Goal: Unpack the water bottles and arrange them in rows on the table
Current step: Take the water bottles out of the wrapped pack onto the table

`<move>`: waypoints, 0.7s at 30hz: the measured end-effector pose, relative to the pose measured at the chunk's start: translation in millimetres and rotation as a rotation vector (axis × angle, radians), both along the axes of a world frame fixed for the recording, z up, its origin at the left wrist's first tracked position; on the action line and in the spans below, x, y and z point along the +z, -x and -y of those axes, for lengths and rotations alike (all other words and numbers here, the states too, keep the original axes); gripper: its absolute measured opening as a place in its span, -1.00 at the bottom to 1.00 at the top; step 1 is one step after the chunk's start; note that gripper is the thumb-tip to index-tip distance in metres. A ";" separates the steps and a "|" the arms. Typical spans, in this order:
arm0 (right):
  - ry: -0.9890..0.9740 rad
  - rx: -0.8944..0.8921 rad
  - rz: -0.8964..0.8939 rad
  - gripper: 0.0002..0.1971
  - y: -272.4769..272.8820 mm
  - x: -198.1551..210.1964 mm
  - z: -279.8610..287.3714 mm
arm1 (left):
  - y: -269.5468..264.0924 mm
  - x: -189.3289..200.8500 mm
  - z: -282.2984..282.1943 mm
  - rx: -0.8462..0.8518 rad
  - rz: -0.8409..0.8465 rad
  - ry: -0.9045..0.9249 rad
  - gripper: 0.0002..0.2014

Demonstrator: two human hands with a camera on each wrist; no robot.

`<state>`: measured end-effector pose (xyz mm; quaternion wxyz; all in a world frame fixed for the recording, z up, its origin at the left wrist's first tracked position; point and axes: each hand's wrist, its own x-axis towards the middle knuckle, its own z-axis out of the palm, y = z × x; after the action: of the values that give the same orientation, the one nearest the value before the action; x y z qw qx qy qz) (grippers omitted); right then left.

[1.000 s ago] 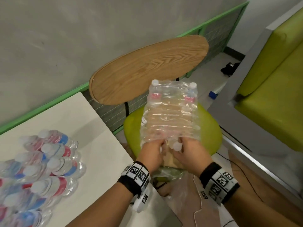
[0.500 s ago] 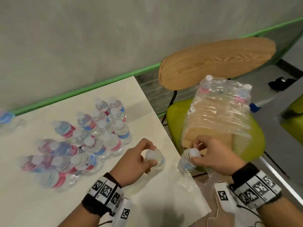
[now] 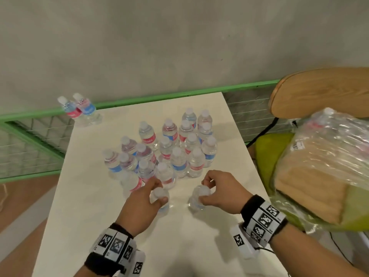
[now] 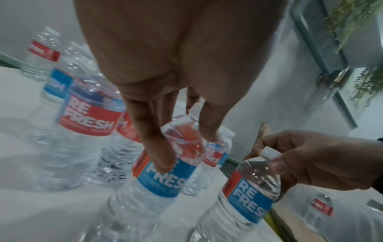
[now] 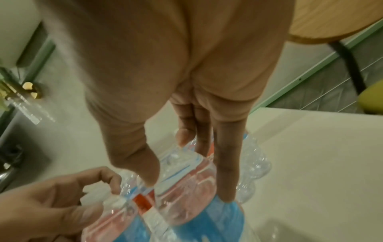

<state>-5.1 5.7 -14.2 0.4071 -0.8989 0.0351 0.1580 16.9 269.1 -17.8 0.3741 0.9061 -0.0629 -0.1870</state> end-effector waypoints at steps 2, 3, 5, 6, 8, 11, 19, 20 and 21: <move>-0.007 -0.006 0.037 -0.65 -6.4 -4.1 -17.8 | 2.1 -2.0 -13.0 0.036 0.055 -0.024 -0.70; -0.009 -0.007 0.060 -0.65 -10.1 -5.1 -25.3 | 2.2 -3.3 -18.5 0.053 0.101 -0.050 -0.69; 0.007 -0.006 0.099 -0.65 -19.1 -5.7 -38.0 | 0.1 -6.5 -27.9 0.088 0.187 -0.087 -0.65; 0.020 -0.006 0.113 -0.65 -24.2 -6.0 -42.7 | -2.2 -8.2 -31.3 0.102 0.217 -0.095 -0.64; 0.043 0.000 0.127 -0.66 -34.8 -5.9 -50.0 | -6.3 -10.2 -34.6 0.118 0.255 -0.129 -0.64; 0.077 -0.003 0.158 -0.65 -49.8 -5.7 -57.5 | -11.7 -12.0 -33.5 0.134 0.273 -0.169 -0.63; 0.102 -0.020 0.214 -0.75 -65.3 -4.0 -68.6 | -27.6 -14.3 -25.2 0.148 0.288 -0.214 -0.62; 0.108 -0.019 0.225 -0.76 -65.9 -3.7 -68.3 | -29.9 -14.4 -24.3 0.151 0.287 -0.212 -0.62; 0.119 -0.015 0.238 -0.77 -66.4 -3.4 -67.8 | -31.6 -14.5 -23.9 0.150 0.284 -0.206 -0.62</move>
<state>61.3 73.5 -17.7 0.3553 -0.9337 0.0024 0.0447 48.4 293.0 -32.3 0.2795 0.9591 -0.0277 -0.0344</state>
